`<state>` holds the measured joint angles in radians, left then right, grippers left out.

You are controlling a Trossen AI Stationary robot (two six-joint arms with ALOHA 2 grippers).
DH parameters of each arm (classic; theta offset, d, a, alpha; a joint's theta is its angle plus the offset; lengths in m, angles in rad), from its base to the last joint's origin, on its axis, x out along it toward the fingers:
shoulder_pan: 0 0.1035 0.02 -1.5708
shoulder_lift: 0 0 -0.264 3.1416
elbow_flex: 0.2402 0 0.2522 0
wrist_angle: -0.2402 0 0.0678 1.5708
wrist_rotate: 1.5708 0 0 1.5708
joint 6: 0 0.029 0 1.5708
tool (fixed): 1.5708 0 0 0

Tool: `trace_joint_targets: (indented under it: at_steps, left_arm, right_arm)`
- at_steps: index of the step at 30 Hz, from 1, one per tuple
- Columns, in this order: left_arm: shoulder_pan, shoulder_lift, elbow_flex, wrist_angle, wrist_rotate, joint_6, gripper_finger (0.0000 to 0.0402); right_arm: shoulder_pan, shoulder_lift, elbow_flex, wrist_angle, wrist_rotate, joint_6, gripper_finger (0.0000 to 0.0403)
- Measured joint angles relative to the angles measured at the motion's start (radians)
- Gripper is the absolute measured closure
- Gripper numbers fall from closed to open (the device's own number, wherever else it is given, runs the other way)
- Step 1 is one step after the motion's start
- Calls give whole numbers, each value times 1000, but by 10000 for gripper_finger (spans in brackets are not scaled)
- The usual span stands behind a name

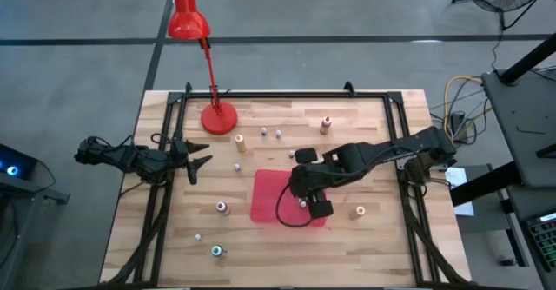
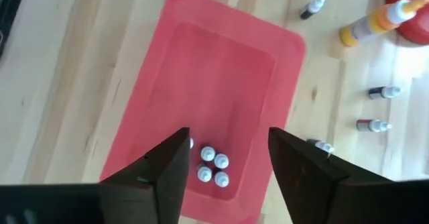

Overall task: Pick & Place food coloring
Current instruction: Put the small black food coloring bottle in the red bin

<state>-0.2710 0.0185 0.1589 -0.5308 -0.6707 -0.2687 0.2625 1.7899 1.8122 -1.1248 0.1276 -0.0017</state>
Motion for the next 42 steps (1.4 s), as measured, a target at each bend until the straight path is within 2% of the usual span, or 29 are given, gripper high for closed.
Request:
trace_joint_targets:
  at_steps: [4,12,21,27,42]
  left_arm:
    - [0,0,0,0,0,0,232]
    - [0,0,0,0,0,0,232]
    - [0,0,0,0,0,0,232]
    - [0,0,0,0,0,0,232]
    - [0,0,0,0,0,0,232]
  right_arm:
    - [-35,-7,-2,2,3,23,189]
    - [-163,-4,-44,31,6,187,181]
    - [-274,0,-85,182,6,348,183]
    - [-341,41,-87,247,3,487,183]
    - [-422,175,-92,240,3,773,183]
